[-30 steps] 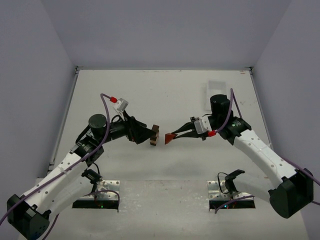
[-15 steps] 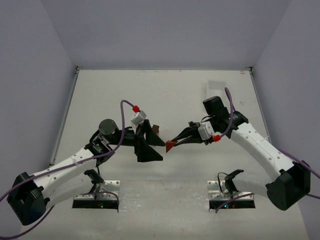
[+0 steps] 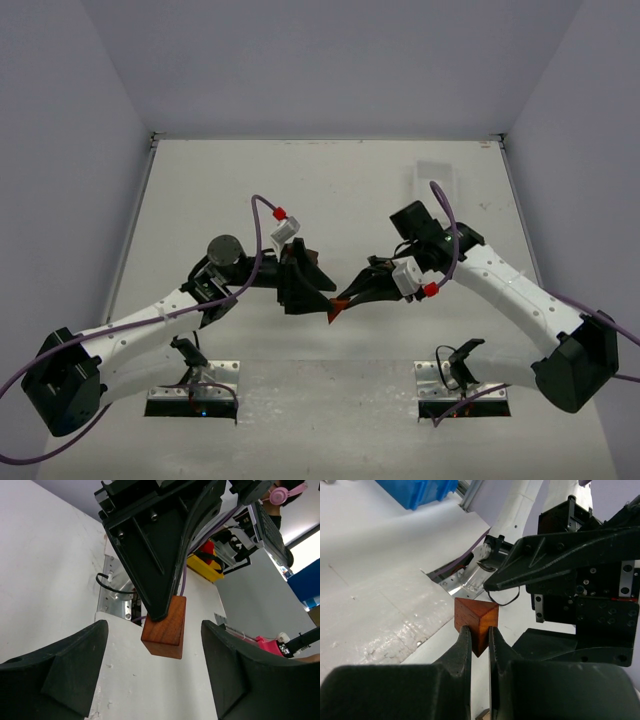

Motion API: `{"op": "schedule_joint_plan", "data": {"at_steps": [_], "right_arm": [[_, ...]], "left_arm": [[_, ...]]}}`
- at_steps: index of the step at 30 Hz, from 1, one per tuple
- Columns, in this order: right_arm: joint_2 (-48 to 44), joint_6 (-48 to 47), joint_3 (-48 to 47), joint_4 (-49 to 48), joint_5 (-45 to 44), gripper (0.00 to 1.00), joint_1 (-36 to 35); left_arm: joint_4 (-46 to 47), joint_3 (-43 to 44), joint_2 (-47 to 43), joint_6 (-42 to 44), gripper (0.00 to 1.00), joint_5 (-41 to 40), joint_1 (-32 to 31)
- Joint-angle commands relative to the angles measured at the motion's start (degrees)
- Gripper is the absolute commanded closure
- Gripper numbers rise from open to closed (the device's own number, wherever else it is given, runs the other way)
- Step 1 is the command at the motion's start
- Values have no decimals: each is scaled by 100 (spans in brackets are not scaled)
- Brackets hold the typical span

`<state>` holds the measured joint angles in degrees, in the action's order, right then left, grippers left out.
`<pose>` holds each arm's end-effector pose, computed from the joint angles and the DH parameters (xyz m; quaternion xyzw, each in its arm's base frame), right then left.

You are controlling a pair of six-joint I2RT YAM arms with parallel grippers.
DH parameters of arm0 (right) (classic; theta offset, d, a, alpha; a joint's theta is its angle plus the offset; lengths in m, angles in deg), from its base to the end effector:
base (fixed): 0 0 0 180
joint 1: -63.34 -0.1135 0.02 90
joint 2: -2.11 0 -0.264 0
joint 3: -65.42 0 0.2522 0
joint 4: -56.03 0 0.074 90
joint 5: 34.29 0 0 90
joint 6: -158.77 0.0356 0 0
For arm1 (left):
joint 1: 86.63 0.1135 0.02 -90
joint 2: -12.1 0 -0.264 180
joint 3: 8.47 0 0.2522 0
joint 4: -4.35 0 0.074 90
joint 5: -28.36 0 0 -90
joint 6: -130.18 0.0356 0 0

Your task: Build the wood block tower

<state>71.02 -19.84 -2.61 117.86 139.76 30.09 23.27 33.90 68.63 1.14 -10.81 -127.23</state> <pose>0.1585 0.1463 0.2869 -0.7077 0.2127 0.4947 0.4574 0.1454 -0.1609 0.2800 0.3241 0.6072 -0.6488 0.3244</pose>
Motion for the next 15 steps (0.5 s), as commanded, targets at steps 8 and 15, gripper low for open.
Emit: {"op": "schedule_joint_plan", "data": {"at_steps": [8,15], "right_arm": [[239,-188,-477,87,889,100,-108],[309,-191,-664,47,841,100,-112]], "left_arm": [[601,116,-78,19,47,294,-66],[650,78,-81,38,43,403,-81]]}}
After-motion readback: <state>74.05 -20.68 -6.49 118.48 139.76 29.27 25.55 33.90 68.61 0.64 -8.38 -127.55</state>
